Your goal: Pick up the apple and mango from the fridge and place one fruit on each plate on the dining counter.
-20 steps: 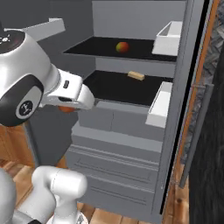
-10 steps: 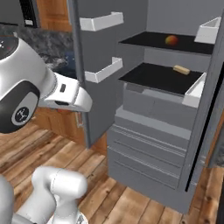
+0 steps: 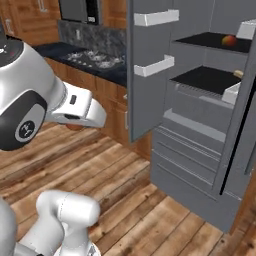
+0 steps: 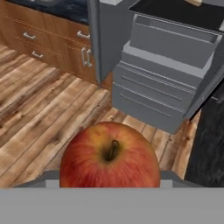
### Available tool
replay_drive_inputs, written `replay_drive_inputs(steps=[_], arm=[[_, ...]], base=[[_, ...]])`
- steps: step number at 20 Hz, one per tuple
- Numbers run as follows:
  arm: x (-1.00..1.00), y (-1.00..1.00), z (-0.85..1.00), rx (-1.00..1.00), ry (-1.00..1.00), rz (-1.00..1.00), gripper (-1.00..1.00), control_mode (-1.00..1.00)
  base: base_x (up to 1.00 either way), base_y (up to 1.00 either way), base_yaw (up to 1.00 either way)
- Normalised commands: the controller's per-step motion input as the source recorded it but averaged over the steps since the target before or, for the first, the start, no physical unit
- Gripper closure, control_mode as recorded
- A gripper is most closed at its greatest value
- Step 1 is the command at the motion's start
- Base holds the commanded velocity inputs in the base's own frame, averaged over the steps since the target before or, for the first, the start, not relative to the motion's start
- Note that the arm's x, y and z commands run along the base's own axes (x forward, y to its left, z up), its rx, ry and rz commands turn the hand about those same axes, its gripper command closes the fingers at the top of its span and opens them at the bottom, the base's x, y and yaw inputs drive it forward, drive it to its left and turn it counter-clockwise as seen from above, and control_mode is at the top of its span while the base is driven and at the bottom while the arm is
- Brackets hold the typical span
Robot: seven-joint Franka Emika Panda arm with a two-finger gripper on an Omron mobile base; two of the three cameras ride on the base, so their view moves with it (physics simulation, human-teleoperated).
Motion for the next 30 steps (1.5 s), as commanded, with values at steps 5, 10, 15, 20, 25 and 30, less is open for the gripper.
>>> replay_drive_inputs(steps=[5, 10, 15, 20, 25, 30], arm=[[0.00, 0.00, 0.00, 0.00, 0.00, 0.00, 1.00, 1.00], [0.00, 0.00, 0.00, 0.00, 0.00, 0.00, 1.00, 1.00], [0.00, 0.00, 0.00, 0.00, 0.00, 0.00, 1.00, 1.00], [0.00, 0.00, 0.00, 0.00, 0.00, 0.00, 1.00, 1.00], [0.00, 0.00, 0.00, 0.00, 0.00, 0.00, 1.00, 1.00], [0.00, 0.00, 0.00, 0.00, 0.00, 0.00, 1.00, 1.00]], base=[[-0.98, -0.01, 0.39], [-1.00, 0.37, 0.35], [-0.96, 0.62, 0.38], [-0.96, 0.71, 0.38], [-0.75, 0.94, 0.31], [-0.30, 1.00, 0.16]])
